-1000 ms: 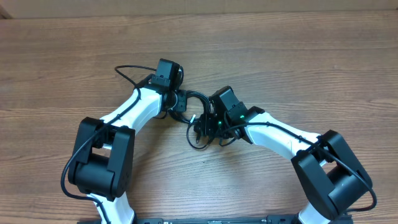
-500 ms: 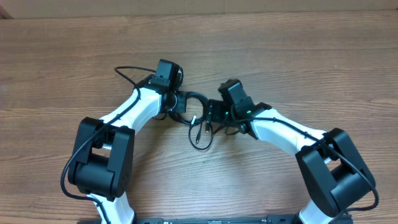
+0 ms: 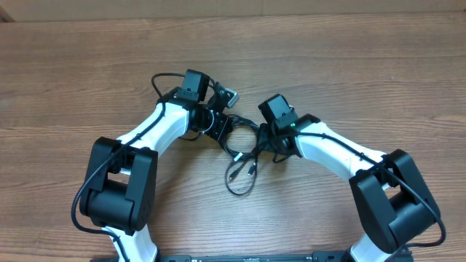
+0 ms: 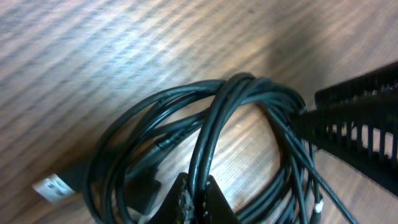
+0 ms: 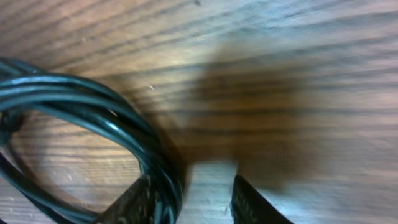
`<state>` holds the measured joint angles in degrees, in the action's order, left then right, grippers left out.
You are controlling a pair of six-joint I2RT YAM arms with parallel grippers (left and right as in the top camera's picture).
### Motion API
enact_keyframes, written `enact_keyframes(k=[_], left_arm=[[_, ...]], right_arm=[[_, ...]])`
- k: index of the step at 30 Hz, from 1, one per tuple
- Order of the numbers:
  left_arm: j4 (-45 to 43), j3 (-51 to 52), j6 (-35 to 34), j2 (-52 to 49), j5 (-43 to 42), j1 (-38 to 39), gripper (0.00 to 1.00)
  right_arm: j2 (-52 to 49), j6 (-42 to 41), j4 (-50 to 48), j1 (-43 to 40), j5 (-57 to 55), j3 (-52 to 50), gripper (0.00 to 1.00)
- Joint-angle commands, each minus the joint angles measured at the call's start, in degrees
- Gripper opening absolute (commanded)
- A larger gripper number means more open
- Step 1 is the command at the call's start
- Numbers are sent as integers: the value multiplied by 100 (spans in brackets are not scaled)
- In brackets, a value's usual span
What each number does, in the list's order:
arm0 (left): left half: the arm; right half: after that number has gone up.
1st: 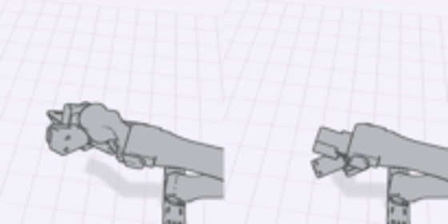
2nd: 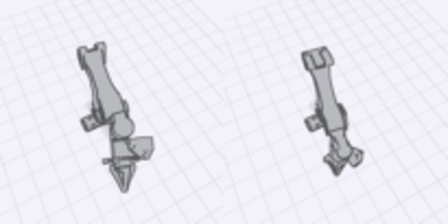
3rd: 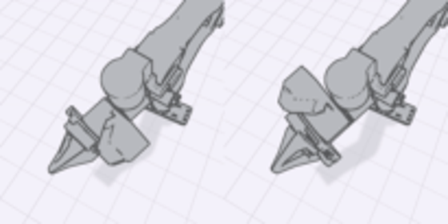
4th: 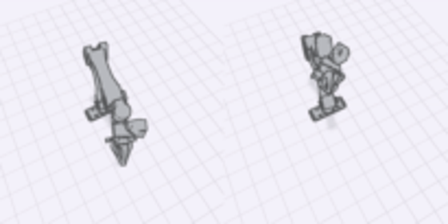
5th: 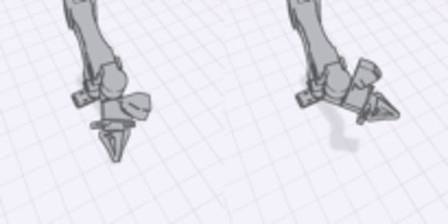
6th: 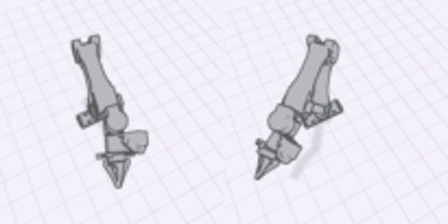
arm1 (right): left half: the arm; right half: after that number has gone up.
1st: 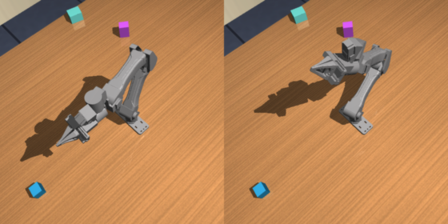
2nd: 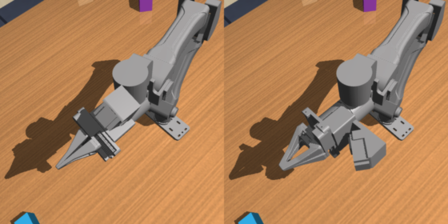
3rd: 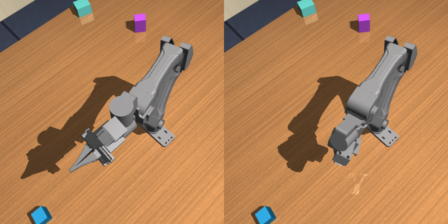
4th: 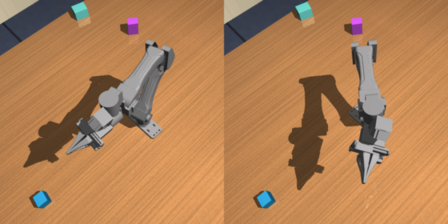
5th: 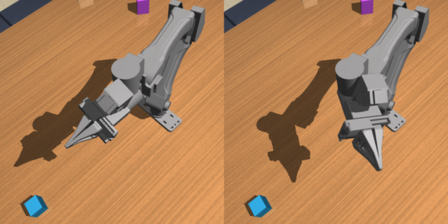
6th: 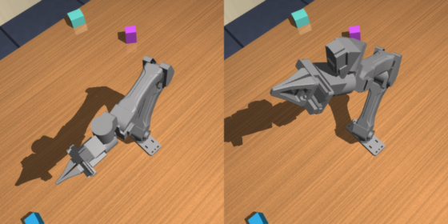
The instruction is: Untangle cables
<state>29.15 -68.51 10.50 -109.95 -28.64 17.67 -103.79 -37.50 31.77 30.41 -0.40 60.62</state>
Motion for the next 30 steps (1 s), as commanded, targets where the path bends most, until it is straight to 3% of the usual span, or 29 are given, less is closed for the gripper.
enact_keyframes(k=[1,26,30], left_arm=[[15,-17,328,-39,-382,39,4],[-66,-17,83,-39,-887,42,4],[-66,-17,83,-39,-946,46,4]], right_arm=[[-33,0,354,-28,-627,337,36],[-35,372,697,37,-138,334,36],[-35,802,588,37,31,334,36]])
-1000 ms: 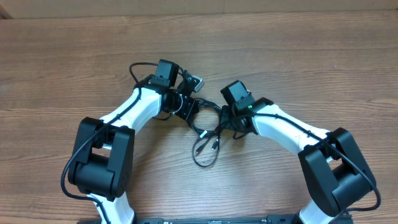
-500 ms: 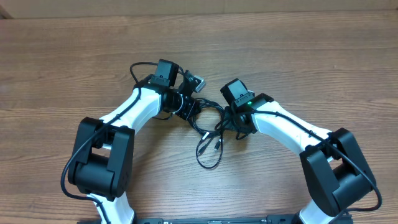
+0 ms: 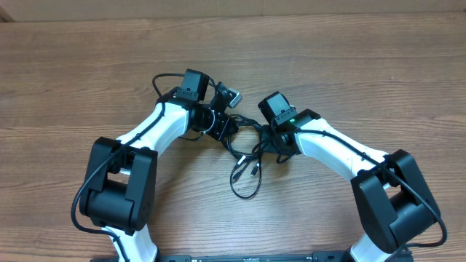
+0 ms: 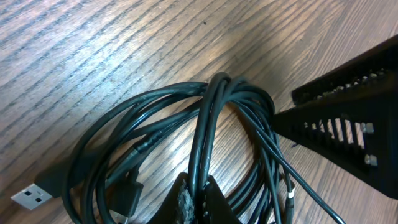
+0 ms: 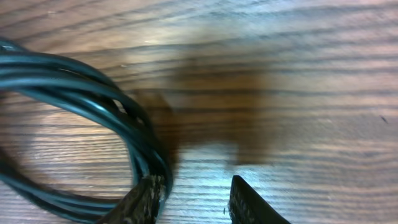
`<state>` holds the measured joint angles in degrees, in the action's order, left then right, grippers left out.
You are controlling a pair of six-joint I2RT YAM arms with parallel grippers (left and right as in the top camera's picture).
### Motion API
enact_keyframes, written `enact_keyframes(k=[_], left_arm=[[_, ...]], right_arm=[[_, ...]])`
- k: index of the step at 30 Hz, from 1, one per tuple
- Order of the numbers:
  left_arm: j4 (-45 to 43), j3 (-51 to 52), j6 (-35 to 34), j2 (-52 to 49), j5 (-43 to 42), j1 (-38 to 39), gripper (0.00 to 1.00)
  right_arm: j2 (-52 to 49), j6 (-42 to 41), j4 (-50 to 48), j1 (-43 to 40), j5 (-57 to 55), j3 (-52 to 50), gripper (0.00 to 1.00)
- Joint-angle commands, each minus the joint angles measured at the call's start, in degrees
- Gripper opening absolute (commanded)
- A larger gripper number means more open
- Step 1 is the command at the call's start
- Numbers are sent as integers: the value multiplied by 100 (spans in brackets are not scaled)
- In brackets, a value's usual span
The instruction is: Untangle cables
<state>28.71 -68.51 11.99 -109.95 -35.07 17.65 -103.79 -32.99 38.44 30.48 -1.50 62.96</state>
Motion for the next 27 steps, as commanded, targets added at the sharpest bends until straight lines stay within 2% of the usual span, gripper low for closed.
enact_keyframes(k=[1,18,27], left_arm=[[-22,-17,-66,-39,-306,50,4],[-26,-17,-96,-42,-354,50,4],[-109,-17,-391,-39,-352,63,4]], right_arm=[[-35,352,-81,31,138,101,36],[-39,302,52,20,-280,74,36],[-216,304,138,20,-358,74,36]])
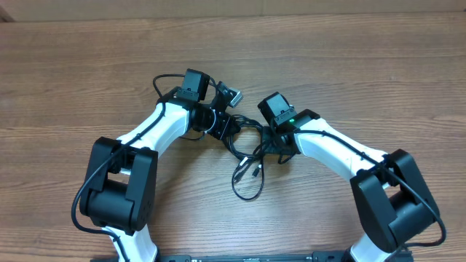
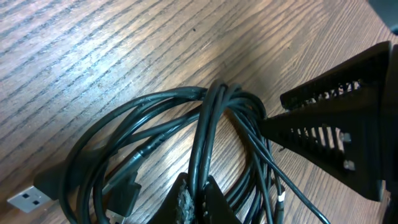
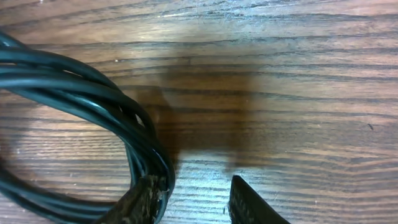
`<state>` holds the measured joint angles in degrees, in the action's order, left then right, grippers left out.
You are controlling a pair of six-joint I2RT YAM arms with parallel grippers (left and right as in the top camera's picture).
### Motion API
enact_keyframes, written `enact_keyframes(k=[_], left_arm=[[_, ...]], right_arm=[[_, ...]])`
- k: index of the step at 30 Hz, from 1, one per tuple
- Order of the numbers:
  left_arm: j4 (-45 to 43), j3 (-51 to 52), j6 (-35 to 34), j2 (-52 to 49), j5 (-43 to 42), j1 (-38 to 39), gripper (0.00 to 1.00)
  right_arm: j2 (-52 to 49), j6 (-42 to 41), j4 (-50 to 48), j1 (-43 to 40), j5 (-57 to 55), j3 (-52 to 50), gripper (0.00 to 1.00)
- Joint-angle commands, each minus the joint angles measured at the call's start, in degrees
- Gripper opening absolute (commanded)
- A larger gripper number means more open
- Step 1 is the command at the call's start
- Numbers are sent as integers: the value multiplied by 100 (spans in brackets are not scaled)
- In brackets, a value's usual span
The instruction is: Untangle cables
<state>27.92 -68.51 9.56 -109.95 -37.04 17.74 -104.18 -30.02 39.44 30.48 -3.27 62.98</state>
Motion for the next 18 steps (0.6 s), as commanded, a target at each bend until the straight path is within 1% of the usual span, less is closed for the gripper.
enact_keyframes(k=[1,5,9,11,12,14,18], left_arm=[[-33,-17,-149,-39,-155,68,4],[-79,-15,-146,-42,-66,181,9],[-94,-15,-149,-42,363,319,11],[-94,-15,-146,-42,520,387,22],[-96,-15,-146,-42,577,417,25],[-105,-15,-146,-42,675,483,27],[-175,-11,-146,-46,772,603,30]], right_arm=[[-199,7,48,20,-181,72,36],[-238,7,31,20,-181,15,36],[-240,9,-15,20,-181,-83,36],[-240,9,-24,20,-184,-118,36],[-240,9,-33,20,-184,-140,36],[-240,11,-35,20,-184,-149,36],[-240,11,-37,20,-184,-153,36]])
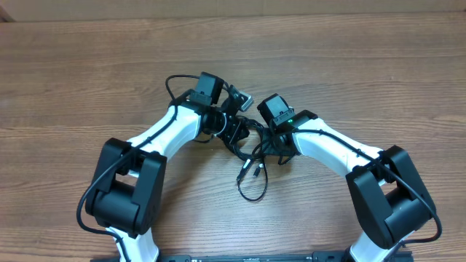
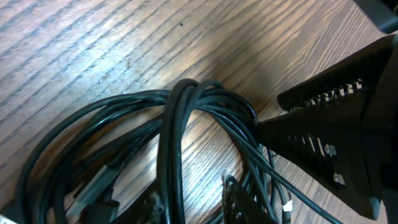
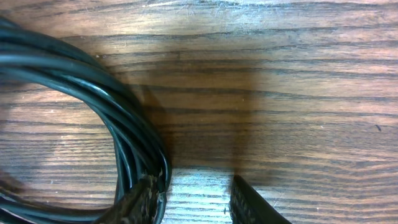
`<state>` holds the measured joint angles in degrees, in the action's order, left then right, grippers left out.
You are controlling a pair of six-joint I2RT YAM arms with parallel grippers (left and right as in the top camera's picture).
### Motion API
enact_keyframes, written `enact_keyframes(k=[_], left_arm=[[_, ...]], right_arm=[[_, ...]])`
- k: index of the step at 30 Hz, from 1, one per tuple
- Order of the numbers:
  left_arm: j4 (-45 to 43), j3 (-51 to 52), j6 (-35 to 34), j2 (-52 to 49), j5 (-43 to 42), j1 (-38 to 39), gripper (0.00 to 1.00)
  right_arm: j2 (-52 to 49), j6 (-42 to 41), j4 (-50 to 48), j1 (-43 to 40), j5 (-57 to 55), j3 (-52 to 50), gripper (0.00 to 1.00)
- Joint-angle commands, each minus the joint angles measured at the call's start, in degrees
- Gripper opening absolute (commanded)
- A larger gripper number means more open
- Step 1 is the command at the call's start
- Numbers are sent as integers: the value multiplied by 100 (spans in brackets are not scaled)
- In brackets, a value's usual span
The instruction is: Untangle cables
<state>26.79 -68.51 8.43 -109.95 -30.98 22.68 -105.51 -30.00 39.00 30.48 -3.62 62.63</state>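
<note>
A tangle of black cables (image 1: 253, 171) lies on the wooden table between my two arms, with one loose loop trailing toward the front. My left gripper (image 1: 234, 132) is at the tangle's left side. In its wrist view it (image 2: 196, 202) stands open, a looped strand (image 2: 174, 124) running between its fingers close to the left one. My right gripper (image 1: 275, 149) sits at the tangle's right side, also open (image 3: 193, 202). The cable bundle (image 3: 93, 93) lies against the outside of its left finger, and only bare wood shows between the fingers.
The wooden table (image 1: 378, 80) stretches out on all sides of the arms. A pale strip runs along the far edge (image 1: 233, 6). In the left wrist view, the right gripper's black slotted finger (image 2: 329, 137) sits close against the bundle.
My left gripper has opened and let go of the cable strand. The left arm now sits further right, nearer the right gripper, and the tangle lies slightly further right.
At first my left gripper was shut on one strand of the tangle and my right gripper stood open beside the bundle. That held through the two following moments while the tangle crept toward the right arm. Now both grippers are open at the tangle.
</note>
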Motion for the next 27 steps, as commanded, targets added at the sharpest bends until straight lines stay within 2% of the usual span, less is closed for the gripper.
enact_keyframes(k=[1,4,6,7,12,17,21,27], left_arm=[[-83,-11,-33,-59,166,136,30],[-170,-11,-85,-138,299,190,24],[-240,-13,-345,-173,522,201,7],[-282,-13,-516,-170,586,197,4],[-216,-90,-654,170,286,-7,4],[205,-90,-238,859,166,-238,4],[433,-87,-221,1294,367,-389,4],[496,-87,-448,1366,837,-402,4]], right_arm=[[-107,9,7,20,-149,-118,36],[-107,9,11,20,-153,-118,36],[-107,9,22,20,-186,-118,36],[-107,9,33,20,-203,-118,36],[-107,9,50,20,-286,-181,36],[-107,7,46,20,-323,-221,36],[-107,7,33,20,-323,-232,36],[-107,2,39,20,-321,-232,36]])
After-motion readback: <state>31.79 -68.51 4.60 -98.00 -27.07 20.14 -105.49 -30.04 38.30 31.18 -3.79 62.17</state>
